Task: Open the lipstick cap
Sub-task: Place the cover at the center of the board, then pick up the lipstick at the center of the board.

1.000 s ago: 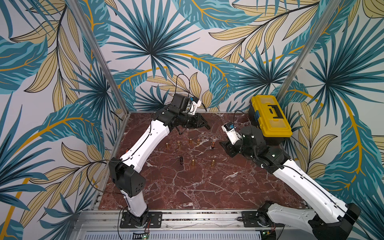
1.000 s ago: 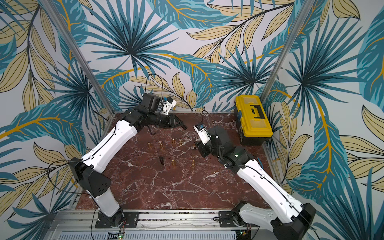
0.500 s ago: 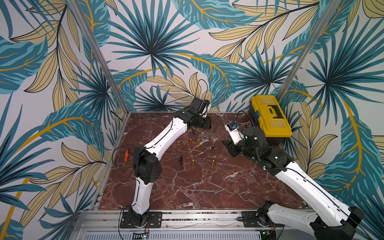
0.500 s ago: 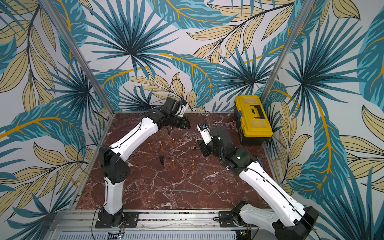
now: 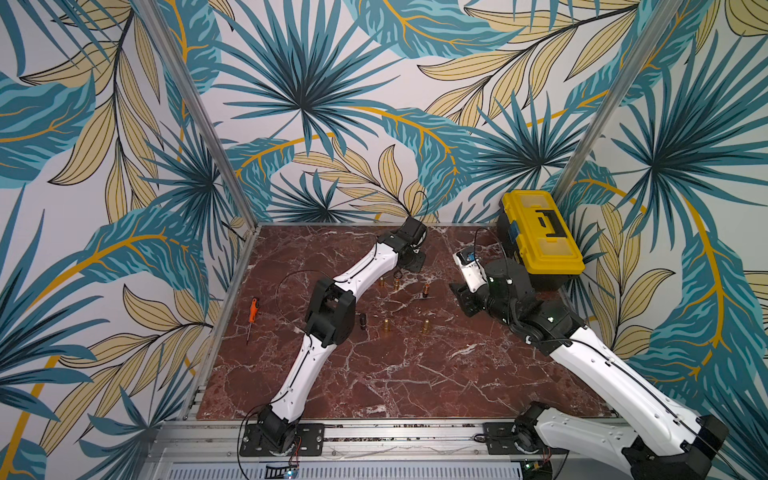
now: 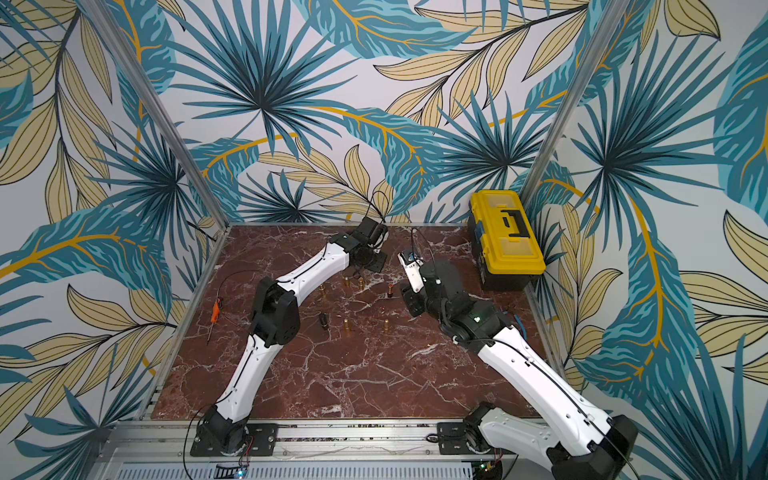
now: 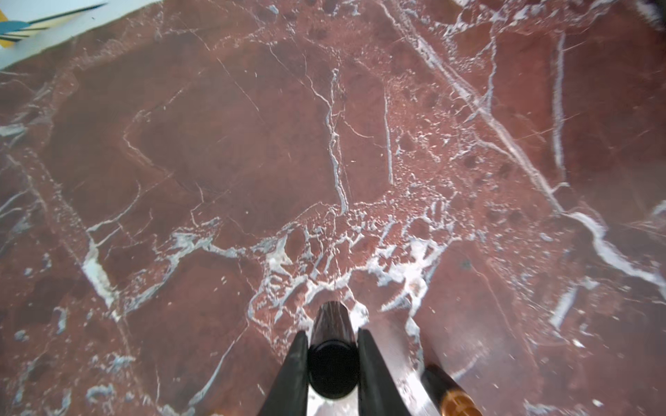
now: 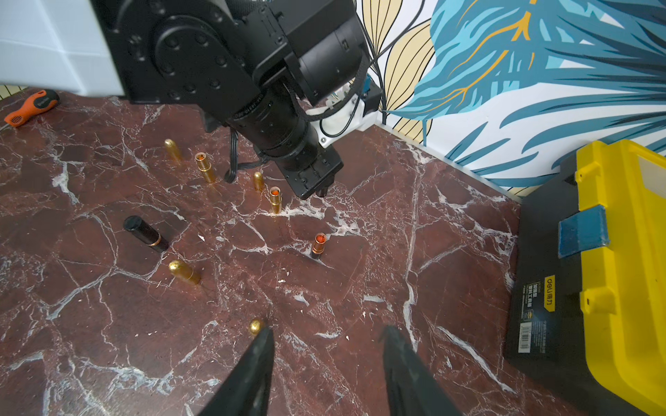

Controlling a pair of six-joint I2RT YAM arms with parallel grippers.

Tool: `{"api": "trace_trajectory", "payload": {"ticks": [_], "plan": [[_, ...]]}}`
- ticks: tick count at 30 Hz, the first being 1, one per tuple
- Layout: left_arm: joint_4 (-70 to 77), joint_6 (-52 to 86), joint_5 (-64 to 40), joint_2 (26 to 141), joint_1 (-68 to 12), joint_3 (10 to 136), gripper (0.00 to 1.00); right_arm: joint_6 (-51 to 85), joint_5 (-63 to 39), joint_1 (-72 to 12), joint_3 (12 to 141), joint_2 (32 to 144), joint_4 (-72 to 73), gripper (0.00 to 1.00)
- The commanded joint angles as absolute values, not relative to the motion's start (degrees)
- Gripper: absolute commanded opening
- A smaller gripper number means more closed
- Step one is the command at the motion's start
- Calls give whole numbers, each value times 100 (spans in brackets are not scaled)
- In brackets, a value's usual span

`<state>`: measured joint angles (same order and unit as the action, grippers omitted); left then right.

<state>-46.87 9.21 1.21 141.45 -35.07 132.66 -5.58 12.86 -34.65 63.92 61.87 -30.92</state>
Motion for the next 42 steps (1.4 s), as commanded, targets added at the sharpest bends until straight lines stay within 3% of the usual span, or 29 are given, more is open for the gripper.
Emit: {"api": "trace_trajectory", "payload": {"ticks": [1,19,26,30,35,42], "plan": [[-4545,739,281,14294,-3533,13480,20,-499,1329,-3441,6262,6291,-2909,50],[-4385,664,305,14541,-3577,13327,27,-483,1284,-3404,6207,6377,-2864,50],[-4368,738,307,14479,-3586,13236,51,-466,1258,-3404,6196,6351,-2871,51],[-4368,756,308,14352,-3577,13239,54,-462,1240,-3408,6205,6331,-2882,51],[-4377,920,307,13636,-3577,12986,56,-457,1194,-3409,6244,6240,-2900,51],[-4724,1677,-131,11434,-3384,11400,61,-321,622,-3406,6525,6422,-2872,51]]}}
